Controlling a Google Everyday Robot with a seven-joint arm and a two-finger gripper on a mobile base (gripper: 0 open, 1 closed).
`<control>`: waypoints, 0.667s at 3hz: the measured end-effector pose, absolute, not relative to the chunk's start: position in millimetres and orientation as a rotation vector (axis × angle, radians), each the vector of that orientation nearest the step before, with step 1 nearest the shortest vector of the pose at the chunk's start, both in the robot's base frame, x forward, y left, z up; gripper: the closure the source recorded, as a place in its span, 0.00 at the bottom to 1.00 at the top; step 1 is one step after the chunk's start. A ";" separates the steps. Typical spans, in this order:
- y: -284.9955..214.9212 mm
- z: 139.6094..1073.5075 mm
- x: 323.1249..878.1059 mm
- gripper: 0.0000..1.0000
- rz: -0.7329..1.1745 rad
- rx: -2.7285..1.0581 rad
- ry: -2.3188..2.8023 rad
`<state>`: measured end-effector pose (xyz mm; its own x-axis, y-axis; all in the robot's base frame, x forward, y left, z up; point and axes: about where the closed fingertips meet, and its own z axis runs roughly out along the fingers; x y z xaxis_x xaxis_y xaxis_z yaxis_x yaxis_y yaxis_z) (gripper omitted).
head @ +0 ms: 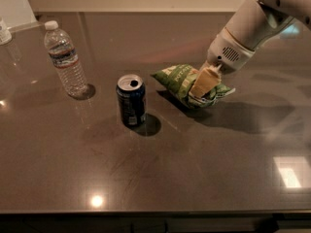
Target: Move green jalapeno chip bag near pepsi can
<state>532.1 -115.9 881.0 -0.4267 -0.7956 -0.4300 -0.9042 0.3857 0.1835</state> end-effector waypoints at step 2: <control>-69.2 874.1 518.6 0.59 0.558 -1.572 2.339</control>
Offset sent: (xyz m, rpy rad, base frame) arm -0.0199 0.0682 -0.0094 -0.0282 -0.0242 0.0786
